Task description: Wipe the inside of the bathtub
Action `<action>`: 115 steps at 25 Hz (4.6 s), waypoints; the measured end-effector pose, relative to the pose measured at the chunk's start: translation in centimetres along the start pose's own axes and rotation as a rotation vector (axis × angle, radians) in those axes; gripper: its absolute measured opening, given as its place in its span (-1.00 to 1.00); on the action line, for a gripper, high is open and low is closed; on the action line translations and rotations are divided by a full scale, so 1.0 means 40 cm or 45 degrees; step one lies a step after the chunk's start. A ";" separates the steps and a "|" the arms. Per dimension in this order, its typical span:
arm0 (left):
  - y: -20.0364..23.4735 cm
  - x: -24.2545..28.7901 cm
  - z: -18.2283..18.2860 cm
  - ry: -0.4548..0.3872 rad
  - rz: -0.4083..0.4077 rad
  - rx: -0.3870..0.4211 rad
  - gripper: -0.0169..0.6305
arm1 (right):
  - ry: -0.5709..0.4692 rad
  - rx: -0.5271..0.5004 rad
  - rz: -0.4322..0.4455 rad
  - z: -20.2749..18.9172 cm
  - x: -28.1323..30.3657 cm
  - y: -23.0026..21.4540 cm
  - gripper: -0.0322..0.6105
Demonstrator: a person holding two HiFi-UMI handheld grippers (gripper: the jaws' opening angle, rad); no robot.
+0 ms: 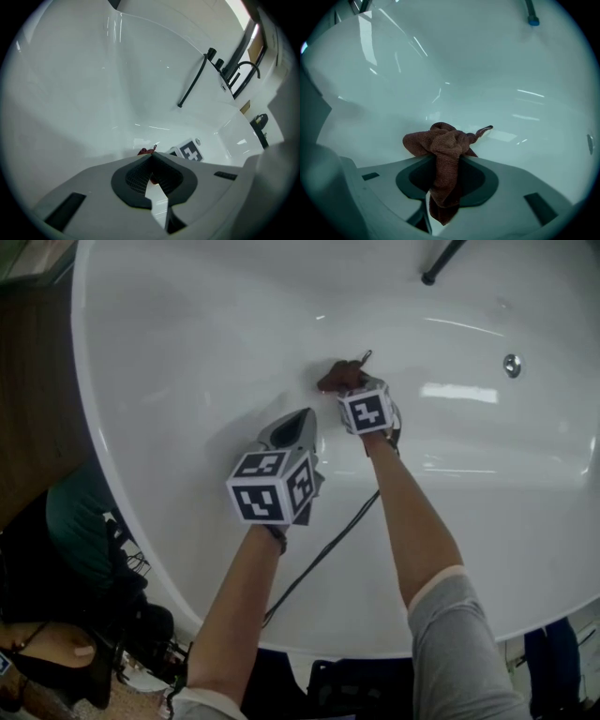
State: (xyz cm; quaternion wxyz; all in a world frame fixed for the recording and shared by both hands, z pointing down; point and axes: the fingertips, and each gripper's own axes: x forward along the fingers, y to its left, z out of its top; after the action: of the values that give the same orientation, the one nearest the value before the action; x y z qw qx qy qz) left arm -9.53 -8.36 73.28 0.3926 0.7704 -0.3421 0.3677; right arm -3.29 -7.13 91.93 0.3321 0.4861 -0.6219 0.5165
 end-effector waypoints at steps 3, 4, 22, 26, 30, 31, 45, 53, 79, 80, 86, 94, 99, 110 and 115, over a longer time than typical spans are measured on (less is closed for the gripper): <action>-0.009 0.005 -0.008 0.007 -0.007 -0.004 -0.93 | -0.013 -0.081 -0.016 -0.051 -0.010 0.010 -0.49; -0.012 0.007 -0.009 0.010 -0.011 -0.004 -0.93 | -0.024 -0.097 -0.028 -0.051 -0.011 0.007 -0.49; -0.003 0.010 -0.011 0.006 -0.024 -0.024 -0.93 | -0.050 0.021 -0.189 0.043 -0.024 -0.125 -0.49; -0.014 0.014 -0.019 0.014 -0.030 -0.028 -0.93 | -0.039 -0.048 -0.163 -0.070 -0.040 -0.081 -0.49; -0.036 0.026 -0.028 0.021 -0.044 -0.021 -0.93 | -0.069 -0.115 -0.180 -0.050 -0.039 -0.085 -0.49; -0.038 0.029 -0.030 0.022 -0.044 -0.020 -0.93 | -0.087 -0.122 -0.191 -0.023 -0.036 -0.093 -0.49; -0.009 0.026 -0.017 0.007 -0.020 -0.034 -0.93 | -0.110 -0.198 -0.212 0.064 -0.025 -0.034 -0.49; 0.002 0.015 -0.007 -0.009 -0.010 -0.049 -0.93 | -0.014 -0.244 -0.047 -0.062 0.034 0.144 -0.49; 0.046 -0.064 0.071 -0.139 0.028 -0.124 -0.93 | -0.075 0.030 0.204 -0.007 0.054 0.161 -0.50; 0.048 -0.066 0.072 -0.143 0.028 -0.126 -0.93 | -0.065 0.025 0.208 0.000 0.055 0.159 -0.50; 0.053 -0.081 0.077 -0.165 0.031 -0.132 -0.93 | -0.125 0.012 0.170 0.144 0.056 0.130 -0.53; 0.056 -0.126 0.086 -0.168 0.038 -0.155 -0.93 | -0.166 0.066 0.288 0.147 -0.006 0.186 -0.54; 0.035 -0.162 0.103 -0.185 0.044 -0.169 -0.93 | -0.142 0.027 0.304 0.101 -0.044 0.235 -0.55; 0.043 -0.239 0.124 -0.230 0.067 -0.203 -0.93 | -0.274 0.024 0.322 0.299 -0.133 0.261 -0.55; 0.037 -0.273 0.118 -0.231 0.076 -0.222 -0.93 | -0.206 -0.011 0.378 0.204 -0.157 0.321 -0.55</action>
State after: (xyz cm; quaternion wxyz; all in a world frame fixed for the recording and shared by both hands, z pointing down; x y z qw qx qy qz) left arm -14.74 -10.49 62.70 0.4145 0.7529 -0.4297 0.2770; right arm -12.81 -13.46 80.08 0.2031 0.4275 -0.7136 0.5164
